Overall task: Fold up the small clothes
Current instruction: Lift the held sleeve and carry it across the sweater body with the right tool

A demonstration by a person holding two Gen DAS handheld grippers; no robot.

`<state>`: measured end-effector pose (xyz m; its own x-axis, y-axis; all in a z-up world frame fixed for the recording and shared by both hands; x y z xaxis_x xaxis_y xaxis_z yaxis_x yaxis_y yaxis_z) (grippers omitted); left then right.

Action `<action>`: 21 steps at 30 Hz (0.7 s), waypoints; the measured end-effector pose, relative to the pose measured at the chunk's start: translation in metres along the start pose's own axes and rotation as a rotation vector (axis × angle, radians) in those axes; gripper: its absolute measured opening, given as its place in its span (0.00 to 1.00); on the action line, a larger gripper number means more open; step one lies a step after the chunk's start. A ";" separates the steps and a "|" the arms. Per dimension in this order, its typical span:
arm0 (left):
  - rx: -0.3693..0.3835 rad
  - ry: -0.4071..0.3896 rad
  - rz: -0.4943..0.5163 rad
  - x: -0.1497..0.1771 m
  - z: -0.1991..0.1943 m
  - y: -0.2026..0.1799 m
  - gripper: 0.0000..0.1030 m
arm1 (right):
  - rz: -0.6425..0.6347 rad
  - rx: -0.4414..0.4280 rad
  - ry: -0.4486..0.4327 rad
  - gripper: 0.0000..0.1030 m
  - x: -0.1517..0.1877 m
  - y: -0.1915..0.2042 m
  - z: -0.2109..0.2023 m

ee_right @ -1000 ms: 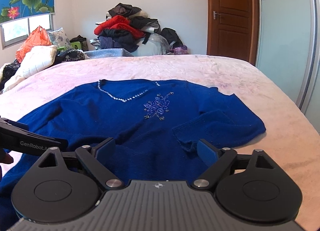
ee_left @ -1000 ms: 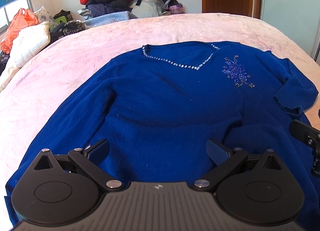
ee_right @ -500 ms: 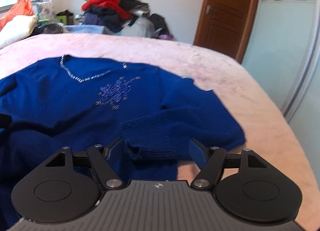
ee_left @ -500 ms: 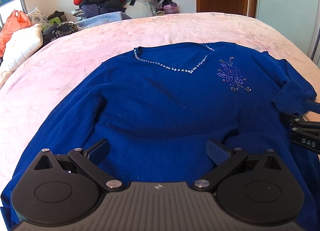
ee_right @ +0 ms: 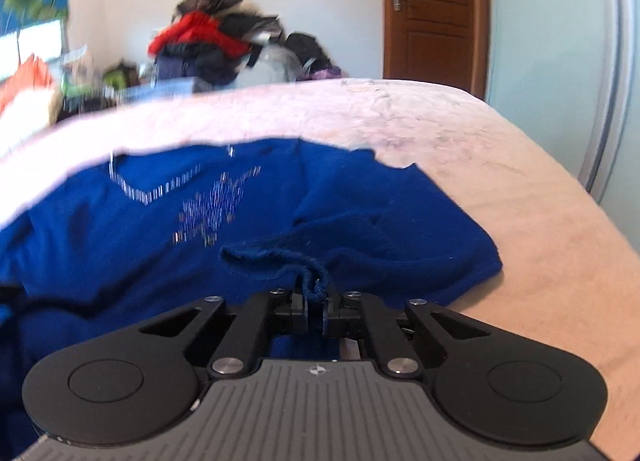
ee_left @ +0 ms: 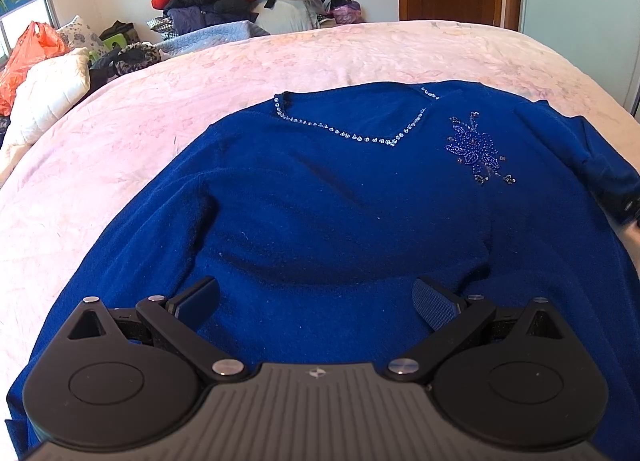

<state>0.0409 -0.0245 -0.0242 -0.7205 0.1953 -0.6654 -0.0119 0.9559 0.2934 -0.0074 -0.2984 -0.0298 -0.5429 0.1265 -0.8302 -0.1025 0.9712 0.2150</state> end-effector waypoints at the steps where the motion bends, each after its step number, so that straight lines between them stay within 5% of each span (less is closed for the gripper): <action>1: -0.005 -0.002 0.003 0.000 0.000 0.000 1.00 | 0.027 -0.011 -0.022 0.07 -0.003 -0.004 -0.004; 8: -0.023 -0.002 0.003 -0.002 0.002 0.003 1.00 | 0.202 -0.052 -0.123 0.07 -0.024 -0.052 -0.025; 21: -0.027 0.002 0.002 -0.004 0.003 0.008 1.00 | 0.137 0.259 -0.303 0.07 -0.074 -0.127 -0.079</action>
<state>0.0456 -0.0170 -0.0215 -0.7218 0.1965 -0.6637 -0.0297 0.9492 0.3133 -0.0205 -0.4467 0.0448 -0.2629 0.2741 -0.9251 0.1878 0.9550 0.2296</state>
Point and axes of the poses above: each gripper's, at about its wrist camera, not at the fingertips, and z roughly the way its jaws point, y to its left, x to its underside, the point moved 1 cm from there along z, roughly the way its jaws point, and after that the axes turned 13 degrees about -x, right-handed, at the moved point
